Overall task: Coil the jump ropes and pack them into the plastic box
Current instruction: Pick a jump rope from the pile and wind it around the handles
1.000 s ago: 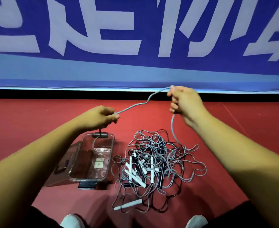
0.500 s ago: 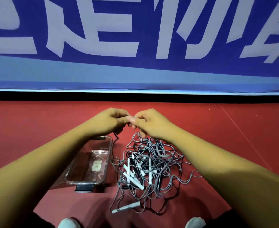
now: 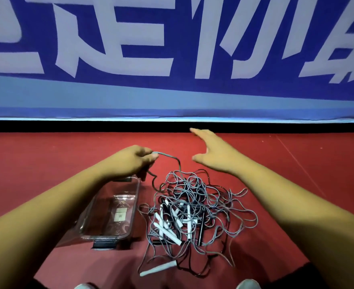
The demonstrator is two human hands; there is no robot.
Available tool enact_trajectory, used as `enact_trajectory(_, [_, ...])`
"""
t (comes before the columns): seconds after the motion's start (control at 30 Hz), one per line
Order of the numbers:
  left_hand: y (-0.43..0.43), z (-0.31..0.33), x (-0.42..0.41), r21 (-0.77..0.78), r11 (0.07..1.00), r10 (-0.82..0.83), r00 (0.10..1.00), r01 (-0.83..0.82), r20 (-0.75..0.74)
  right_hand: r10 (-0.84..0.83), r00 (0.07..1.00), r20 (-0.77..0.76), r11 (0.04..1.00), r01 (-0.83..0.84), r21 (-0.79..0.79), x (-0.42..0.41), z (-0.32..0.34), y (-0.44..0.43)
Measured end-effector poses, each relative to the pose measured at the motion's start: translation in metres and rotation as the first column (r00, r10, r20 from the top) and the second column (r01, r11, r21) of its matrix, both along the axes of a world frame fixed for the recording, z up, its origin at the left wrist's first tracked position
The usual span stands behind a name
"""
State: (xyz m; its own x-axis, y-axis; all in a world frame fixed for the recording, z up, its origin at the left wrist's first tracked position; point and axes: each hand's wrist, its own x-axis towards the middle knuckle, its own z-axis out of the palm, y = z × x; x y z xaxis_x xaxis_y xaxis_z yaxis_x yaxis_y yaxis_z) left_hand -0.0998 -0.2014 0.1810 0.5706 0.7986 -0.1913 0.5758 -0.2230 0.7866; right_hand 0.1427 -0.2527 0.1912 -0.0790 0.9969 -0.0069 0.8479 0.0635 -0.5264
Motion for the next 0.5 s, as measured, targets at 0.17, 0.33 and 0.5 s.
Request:
enact_trajectory(0.17, [-0.009,0.011,0.011,0.061,0.993,-0.101,0.995,0.102,-0.023,0.136,0.925,-0.356,0.974,-0.191,-0.124,-0.05,-0.001,-0.009])
enact_trajectory(0.33, [0.013,0.003,-0.004,0.256,0.967,0.022,0.999,-0.014,-0.028,0.014,0.59,-0.807,0.995,-0.084,-0.045,-0.036,0.024,-0.006])
enact_trajectory(0.5, [0.031,-0.036,-0.046,0.091,0.993,-0.027,0.888,0.077,-0.459,-0.099,0.369,-0.924,0.937,0.346,0.037,0.016,0.039,0.005])
